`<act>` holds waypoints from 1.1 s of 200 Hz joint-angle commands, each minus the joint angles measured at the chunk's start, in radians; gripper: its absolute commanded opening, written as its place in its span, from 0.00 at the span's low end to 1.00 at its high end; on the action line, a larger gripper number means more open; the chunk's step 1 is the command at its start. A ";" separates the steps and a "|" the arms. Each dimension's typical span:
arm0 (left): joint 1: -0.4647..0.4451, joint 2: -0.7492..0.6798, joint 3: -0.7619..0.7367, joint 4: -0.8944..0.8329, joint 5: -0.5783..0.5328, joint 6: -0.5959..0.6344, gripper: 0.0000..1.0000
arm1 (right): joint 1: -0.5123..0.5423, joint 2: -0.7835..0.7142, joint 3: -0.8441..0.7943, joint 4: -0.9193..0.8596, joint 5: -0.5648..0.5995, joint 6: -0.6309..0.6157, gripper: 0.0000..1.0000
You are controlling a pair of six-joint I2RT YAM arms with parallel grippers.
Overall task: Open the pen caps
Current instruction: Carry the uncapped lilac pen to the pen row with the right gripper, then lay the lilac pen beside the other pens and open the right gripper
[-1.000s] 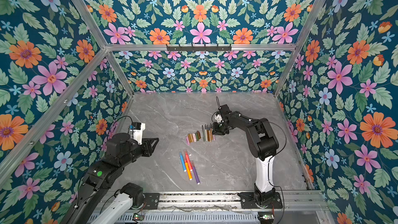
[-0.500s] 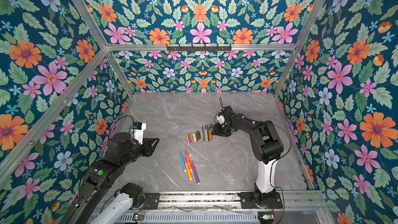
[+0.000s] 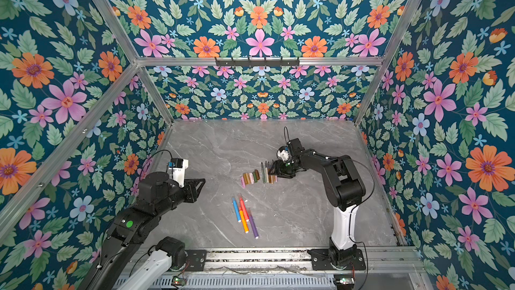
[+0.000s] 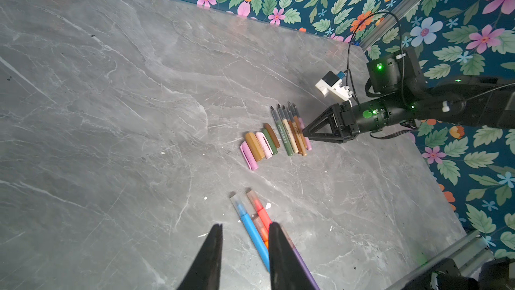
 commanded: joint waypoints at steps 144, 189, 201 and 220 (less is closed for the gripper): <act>0.002 -0.002 0.001 0.010 -0.002 0.001 0.31 | 0.187 -0.120 0.104 -0.265 0.625 -0.085 0.99; 0.001 -0.004 0.001 0.009 -0.005 0.000 0.31 | 0.334 0.065 0.363 -0.527 0.950 -0.035 0.99; 0.001 -0.004 0.001 0.009 -0.007 0.001 0.31 | 0.356 0.106 0.403 -0.559 0.966 -0.034 0.99; 0.001 -0.007 0.001 0.008 -0.007 0.001 0.31 | 0.370 0.146 0.441 -0.583 0.966 -0.023 0.98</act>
